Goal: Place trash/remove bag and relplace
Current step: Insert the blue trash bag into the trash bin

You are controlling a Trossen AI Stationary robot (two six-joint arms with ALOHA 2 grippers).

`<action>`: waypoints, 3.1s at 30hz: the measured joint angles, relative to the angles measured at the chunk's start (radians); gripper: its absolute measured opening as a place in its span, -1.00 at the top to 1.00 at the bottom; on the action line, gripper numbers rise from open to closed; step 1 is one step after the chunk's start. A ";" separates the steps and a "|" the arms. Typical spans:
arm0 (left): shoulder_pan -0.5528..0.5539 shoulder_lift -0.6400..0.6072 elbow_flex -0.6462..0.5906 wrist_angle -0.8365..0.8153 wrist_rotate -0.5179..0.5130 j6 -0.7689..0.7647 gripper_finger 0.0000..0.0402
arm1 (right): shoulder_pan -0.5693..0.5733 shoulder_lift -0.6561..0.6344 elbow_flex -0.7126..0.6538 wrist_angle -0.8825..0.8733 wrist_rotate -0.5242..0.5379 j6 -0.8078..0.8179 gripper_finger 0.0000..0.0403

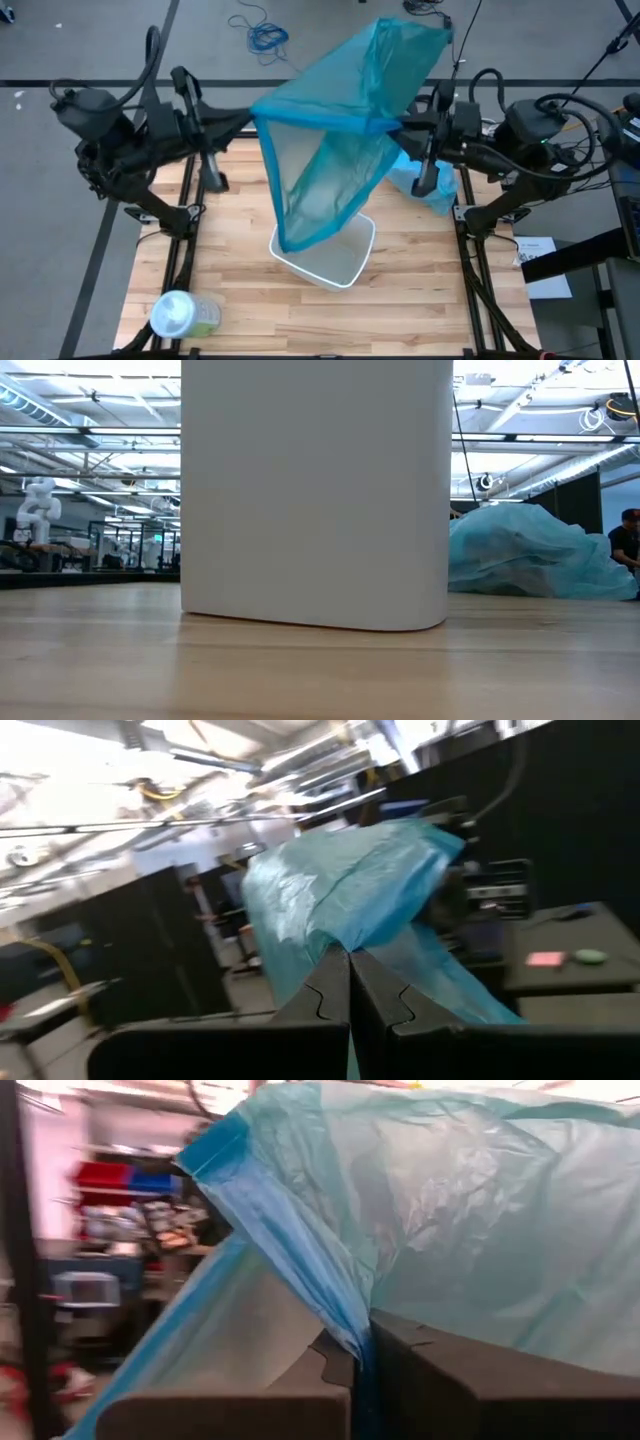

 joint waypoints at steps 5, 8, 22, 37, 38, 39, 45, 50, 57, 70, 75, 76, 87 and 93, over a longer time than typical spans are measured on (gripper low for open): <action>-0.085 0.006 0.000 0.010 -0.001 0.000 1.00 | 0.020 0.017 0.044 -0.016 -0.054 0.028 1.00; -0.124 0.006 0.000 0.035 -0.001 0.003 1.00 | 0.035 0.020 0.084 -0.014 -0.095 0.060 1.00; -0.229 0.017 0.000 0.087 -0.026 0.027 1.00 | 0.045 0.038 0.134 -0.044 -0.216 0.309 1.00; -0.384 0.092 0.000 0.137 -0.115 0.044 1.00 | 0.184 0.096 0.134 -0.024 -0.223 0.404 1.00; -0.395 0.092 0.000 0.144 -0.121 0.053 1.00 | 0.194 0.097 0.134 -0.017 -0.222 0.404 1.00; -0.405 0.093 0.000 0.154 -0.131 0.057 1.00 | 0.203 0.098 0.134 -0.014 -0.219 0.404 1.00; -0.453 0.092 0.000 0.237 -0.180 0.112 1.00 | 0.236 0.101 0.134 0.047 -0.192 0.397 1.00; -0.489 0.092 0.000 0.284 -0.218 0.164 1.00 | 0.251 0.101 0.134 0.099 -0.190 0.383 1.00; -0.523 0.092 0.000 0.322 -0.278 0.186 1.00 | 0.250 0.101 0.133 0.118 -0.189 0.382 1.00; -0.530 0.100 0.000 0.282 -0.522 0.135 1.00 | 0.250 0.119 0.133 -0.116 0.094 0.548 1.00; -0.530 0.110 0.000 0.262 -0.580 0.131 1.00 | 0.240 0.122 0.133 -0.227 0.146 0.656 1.00; -0.530 0.111 0.000 0.250 -0.587 0.131 1.00 | 0.240 0.123 0.133 -0.244 0.147 0.665 1.00; -0.523 0.118 0.000 0.011 -0.604 -0.097 1.00 | 0.240 0.170 0.133 -0.410 0.140 0.711 1.00; -0.521 0.122 0.000 -0.054 -0.602 -0.157 1.00 | 0.240 0.211 0.133 -0.490 0.113 0.708 1.00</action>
